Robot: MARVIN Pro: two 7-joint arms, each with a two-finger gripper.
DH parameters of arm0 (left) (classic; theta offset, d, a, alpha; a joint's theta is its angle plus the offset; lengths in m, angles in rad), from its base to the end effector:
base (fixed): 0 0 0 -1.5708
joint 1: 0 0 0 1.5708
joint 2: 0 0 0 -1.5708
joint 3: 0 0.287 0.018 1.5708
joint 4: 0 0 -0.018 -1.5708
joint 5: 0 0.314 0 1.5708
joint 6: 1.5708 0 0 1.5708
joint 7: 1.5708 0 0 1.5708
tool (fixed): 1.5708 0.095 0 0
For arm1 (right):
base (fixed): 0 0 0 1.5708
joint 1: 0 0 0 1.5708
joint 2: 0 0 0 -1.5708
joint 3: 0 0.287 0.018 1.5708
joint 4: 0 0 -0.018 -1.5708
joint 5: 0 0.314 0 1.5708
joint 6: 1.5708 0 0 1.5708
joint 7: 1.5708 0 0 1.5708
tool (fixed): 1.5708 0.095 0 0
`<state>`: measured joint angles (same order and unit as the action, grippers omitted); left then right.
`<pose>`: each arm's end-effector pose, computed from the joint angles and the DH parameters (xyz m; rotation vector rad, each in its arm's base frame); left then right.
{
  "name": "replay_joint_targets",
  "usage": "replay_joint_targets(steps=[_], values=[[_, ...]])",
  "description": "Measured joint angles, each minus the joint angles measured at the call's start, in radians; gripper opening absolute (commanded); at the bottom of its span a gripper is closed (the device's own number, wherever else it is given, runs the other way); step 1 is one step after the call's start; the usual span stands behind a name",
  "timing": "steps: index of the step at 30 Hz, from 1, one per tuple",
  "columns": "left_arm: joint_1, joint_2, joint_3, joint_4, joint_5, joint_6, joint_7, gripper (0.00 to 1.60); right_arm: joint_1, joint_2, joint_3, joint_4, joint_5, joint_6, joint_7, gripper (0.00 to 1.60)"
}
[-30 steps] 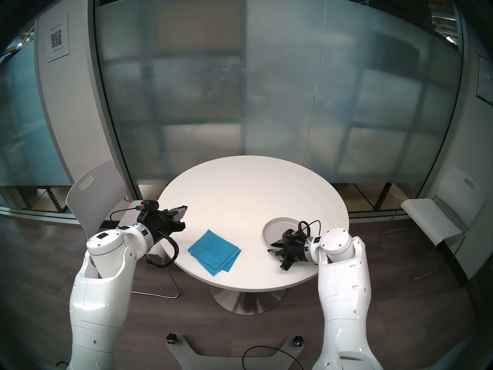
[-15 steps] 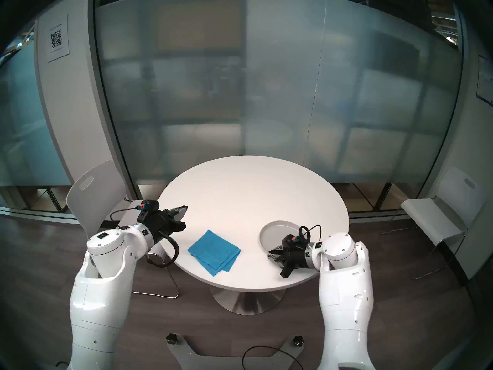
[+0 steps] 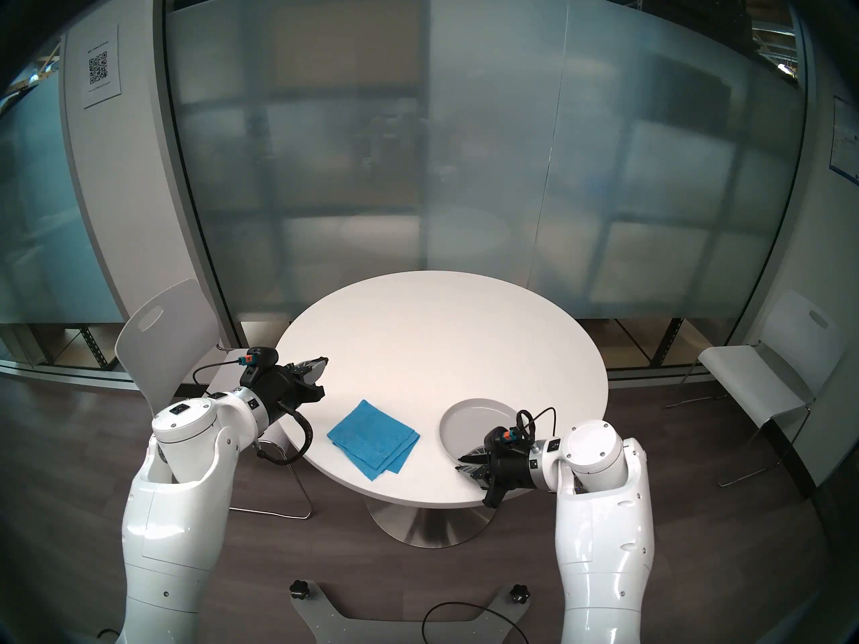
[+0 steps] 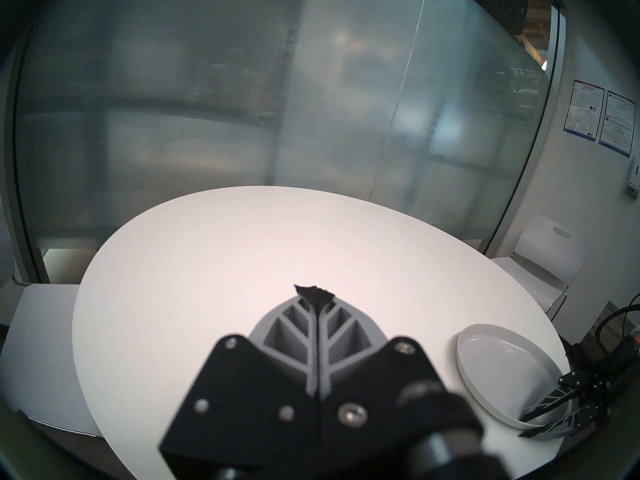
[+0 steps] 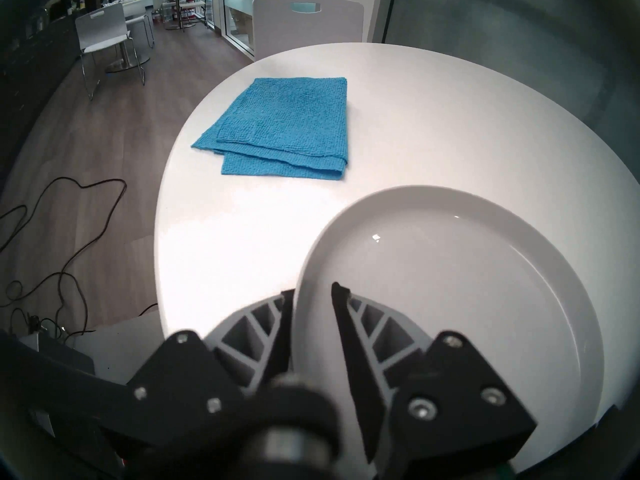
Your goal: Fold the napkin in half twice and place it beside the plate
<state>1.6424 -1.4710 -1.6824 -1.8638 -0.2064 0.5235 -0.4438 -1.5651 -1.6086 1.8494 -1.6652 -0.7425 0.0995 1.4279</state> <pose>0.3905 0.0190 -0.2521 2.1738 -0.2288 1.6632 0.3590 -0.0182 -0.3372 -2.1310 -1.4025 -1.0850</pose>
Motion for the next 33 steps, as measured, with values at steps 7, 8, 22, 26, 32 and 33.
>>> replay_joint_targets(steps=[7,8,22,26,32,33], values=[[-0.003,0.0,0.0,0.002,0.0,0.0,-0.003,0.0,-0.03,-0.004,-0.004,-0.025,0.0,0.011,0.007,0.75],[-0.003,0.0,0.0,0.002,0.0,0.0,-0.003,0.0,-0.032,-0.005,-0.004,-0.026,0.0,0.011,0.007,0.76],[-0.004,0.0,-0.001,0.003,0.0,0.001,-0.005,0.0,-0.039,-0.007,-0.004,-0.032,-0.001,0.005,-0.001,1.39],[-0.005,0.001,0.0,0.004,0.0,0.001,-0.006,0.0,-0.038,-0.007,-0.004,-0.033,-0.001,-0.001,-0.003,1.39],[-0.007,0.001,0.001,0.007,0.0,0.001,-0.006,0.0,-0.038,-0.008,0.004,-0.052,0.005,0.004,0.014,1.37],[-0.007,0.001,0.001,0.008,0.0,0.001,-0.007,0.0,-0.038,-0.008,0.007,-0.057,0.007,0.007,0.019,1.37]])
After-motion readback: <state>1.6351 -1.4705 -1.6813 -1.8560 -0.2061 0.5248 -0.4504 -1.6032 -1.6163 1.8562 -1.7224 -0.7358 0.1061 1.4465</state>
